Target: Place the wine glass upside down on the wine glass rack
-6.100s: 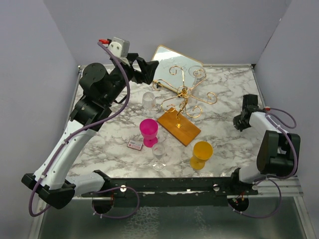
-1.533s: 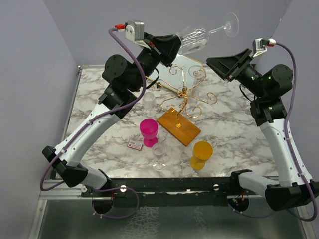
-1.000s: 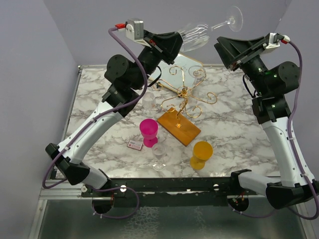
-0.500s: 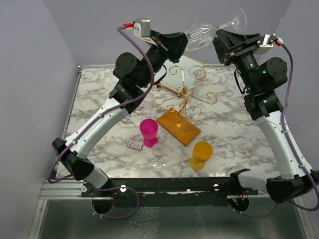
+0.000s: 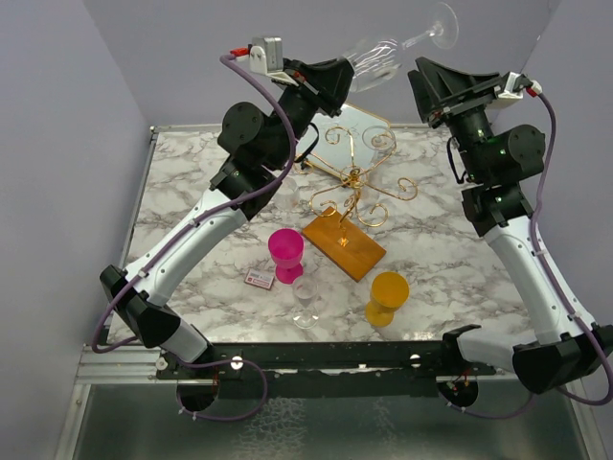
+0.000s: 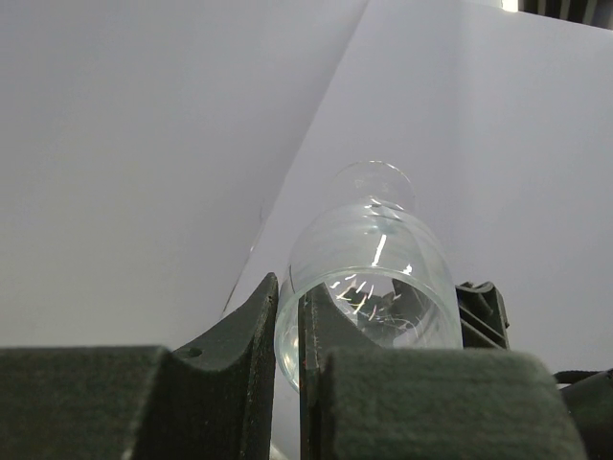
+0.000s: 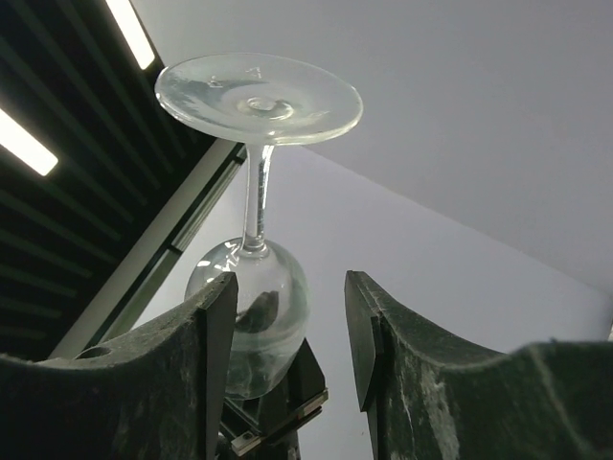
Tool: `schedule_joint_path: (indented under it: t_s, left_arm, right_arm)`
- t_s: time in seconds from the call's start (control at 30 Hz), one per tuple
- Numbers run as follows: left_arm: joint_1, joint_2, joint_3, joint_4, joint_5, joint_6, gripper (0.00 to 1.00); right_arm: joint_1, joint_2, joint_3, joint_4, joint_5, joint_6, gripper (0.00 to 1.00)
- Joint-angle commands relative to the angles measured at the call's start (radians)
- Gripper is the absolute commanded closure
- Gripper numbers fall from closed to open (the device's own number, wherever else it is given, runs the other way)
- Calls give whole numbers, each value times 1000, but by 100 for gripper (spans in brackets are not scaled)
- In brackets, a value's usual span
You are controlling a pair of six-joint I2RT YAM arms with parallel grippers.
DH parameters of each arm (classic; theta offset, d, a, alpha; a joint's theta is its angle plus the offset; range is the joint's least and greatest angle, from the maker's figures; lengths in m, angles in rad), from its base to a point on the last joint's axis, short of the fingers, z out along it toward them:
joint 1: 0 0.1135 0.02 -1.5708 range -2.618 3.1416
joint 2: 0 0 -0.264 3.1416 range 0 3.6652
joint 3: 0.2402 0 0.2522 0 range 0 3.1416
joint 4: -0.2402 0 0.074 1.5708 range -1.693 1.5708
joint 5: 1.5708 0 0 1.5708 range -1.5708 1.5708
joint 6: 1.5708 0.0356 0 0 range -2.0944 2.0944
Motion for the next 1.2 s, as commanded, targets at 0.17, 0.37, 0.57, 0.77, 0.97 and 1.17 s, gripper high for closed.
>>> schedule_joint_path:
  t_s: [0.17,0.37,0.57,0.77,0.97,1.17]
  left_arm:
    - [-3,-46,-20,59,51,-4,100]
    - [-3,-49,-33,63,88,-19,100]
    - [-3,-50,-41,69,106,-33,100]
    - [-3,-66,-60,71,122,-51,97]
    - [-3,-137,-142,70,83,-38,44]
    - [-3,-256,-233,1,24,8,35]
  right_arm:
    - [6,59,82,62,-33,44,50]
    - [8,84,125,3,-28,55,53]
    - [8,90,130,-2,-25,60,71]
    - [8,85,143,1,1,4,96]
    - [8,78,158,40,29,-183,99]
    - [8,80,180,103,6,-497,99]
